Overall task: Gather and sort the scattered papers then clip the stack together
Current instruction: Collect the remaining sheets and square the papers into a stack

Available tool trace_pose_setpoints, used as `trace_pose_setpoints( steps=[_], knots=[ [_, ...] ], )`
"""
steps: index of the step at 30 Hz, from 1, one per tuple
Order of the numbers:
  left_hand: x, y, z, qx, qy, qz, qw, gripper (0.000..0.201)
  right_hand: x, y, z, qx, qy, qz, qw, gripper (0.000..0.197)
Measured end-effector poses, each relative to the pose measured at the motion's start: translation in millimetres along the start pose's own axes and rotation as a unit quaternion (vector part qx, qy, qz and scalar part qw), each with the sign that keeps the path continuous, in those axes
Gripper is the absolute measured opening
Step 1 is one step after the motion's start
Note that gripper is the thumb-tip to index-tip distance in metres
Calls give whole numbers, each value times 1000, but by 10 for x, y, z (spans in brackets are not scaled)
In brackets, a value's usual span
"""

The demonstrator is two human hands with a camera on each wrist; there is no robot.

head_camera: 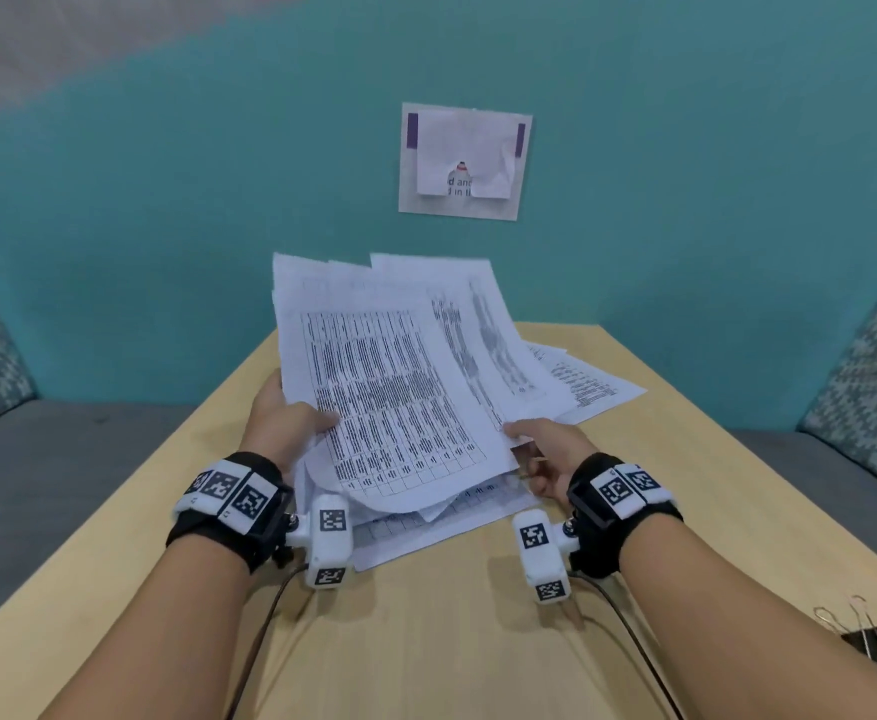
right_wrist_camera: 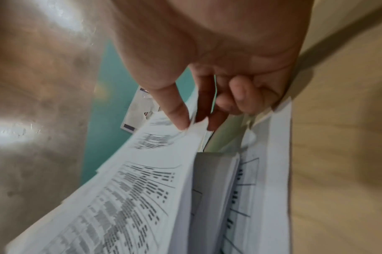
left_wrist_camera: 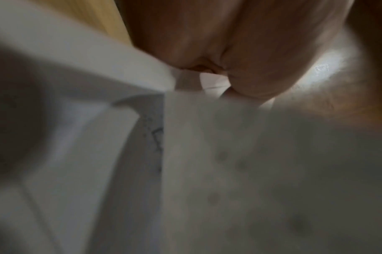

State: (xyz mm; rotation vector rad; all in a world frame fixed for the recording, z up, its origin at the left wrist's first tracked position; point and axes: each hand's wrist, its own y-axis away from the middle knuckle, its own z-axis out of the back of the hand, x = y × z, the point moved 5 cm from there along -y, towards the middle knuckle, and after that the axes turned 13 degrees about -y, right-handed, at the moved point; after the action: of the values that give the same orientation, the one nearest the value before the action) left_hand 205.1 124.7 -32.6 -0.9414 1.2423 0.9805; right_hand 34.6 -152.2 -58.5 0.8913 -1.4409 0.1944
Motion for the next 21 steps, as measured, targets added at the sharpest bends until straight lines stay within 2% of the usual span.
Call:
trace_pose_setpoints(
  steps=[1, 4, 5, 7, 9, 12, 14, 16, 18, 21],
  knots=[
    [-27, 3, 18, -5, 11, -11, 1000, 65, 32, -16, 22, -17, -32, 20, 999, 39],
    [-106, 27, 76, -12, 30, -24, 999, 54, 222, -60, 178, -101, -153, 104, 978, 93],
    [-123, 33, 94, -12, 33, -25, 999, 52, 335, -34, 249, -120, -164, 147, 968, 98],
    [-155, 60, 108, -3, 43, -21, 999, 49, 587, 50, 321, -101, -136, 224, 960, 91],
    [-190, 91, 101, 7, 40, -25, 999, 46, 804, 102, 327, -24, -83, 266, 960, 86],
    [-236, 131, 67, 15, 26, -41, 999, 41, 975, 81, 324, 105, 2, 244, 964, 80],
    [-258, 147, 72, 4, 26, -51, 998, 41, 990, 39, 294, 174, 38, 201, 963, 66],
    [-280, 161, 91, -12, 29, -64, 997, 42, 951, 31, 251, 197, 75, 186, 960, 45],
    [-303, 150, 102, -39, 31, -76, 996, 41, 898, 13, 210, 205, 80, 186, 958, 37],
    [-343, 147, 153, -78, 43, -96, 991, 41, 944, 96, 86, 181, 56, 251, 949, 26]
  ],
)
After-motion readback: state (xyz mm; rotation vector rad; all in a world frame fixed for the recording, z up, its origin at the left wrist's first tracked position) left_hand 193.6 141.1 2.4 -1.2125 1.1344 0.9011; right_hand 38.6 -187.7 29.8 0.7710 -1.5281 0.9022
